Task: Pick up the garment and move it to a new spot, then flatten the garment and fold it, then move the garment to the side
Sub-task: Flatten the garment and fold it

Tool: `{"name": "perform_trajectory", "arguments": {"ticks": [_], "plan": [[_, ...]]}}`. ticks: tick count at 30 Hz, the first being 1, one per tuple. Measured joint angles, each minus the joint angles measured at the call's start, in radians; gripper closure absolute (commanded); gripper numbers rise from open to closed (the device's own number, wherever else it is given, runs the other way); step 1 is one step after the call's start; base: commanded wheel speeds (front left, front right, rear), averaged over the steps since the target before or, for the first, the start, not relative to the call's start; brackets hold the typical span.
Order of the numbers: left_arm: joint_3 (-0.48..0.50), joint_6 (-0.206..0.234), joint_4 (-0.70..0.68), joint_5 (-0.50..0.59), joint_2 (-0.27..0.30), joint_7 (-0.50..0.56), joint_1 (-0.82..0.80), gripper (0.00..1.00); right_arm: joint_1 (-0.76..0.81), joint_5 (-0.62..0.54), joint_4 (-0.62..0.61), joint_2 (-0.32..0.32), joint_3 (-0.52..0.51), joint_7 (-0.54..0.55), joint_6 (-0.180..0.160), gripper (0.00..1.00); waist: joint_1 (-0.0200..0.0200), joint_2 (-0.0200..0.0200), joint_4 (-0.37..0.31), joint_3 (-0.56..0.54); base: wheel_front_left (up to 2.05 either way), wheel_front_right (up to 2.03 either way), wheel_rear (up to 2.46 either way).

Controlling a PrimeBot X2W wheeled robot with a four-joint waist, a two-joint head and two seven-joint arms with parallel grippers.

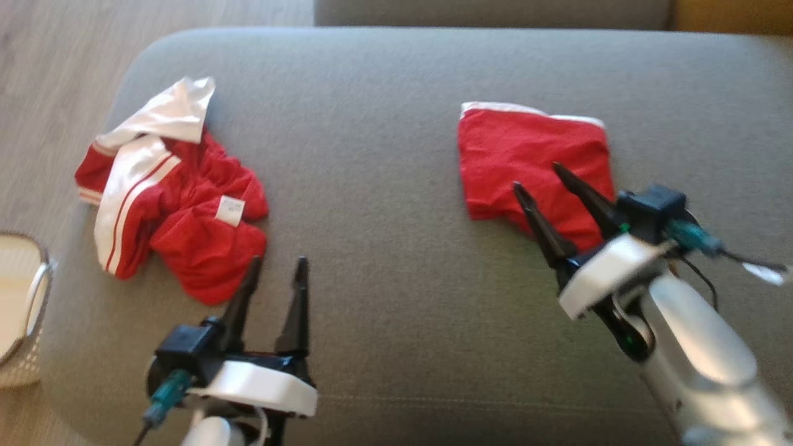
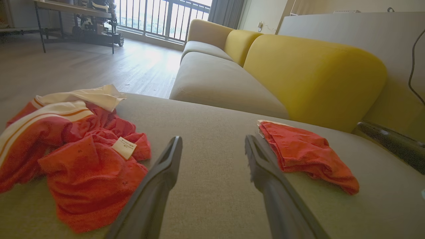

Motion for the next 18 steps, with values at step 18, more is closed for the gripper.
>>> {"name": "perform_trajectory", "arguments": {"ticks": [18], "plan": [[0.139, 0.018, -0.163, 0.099, 0.002, 0.0, 0.217, 0.0, 0.53, -0.354, -0.407, 0.183, -0.436, 0.0, 0.0, 0.0, 0.0, 0.0, -0.128, -0.156, 0.0, 0.0, 0.0]]}}
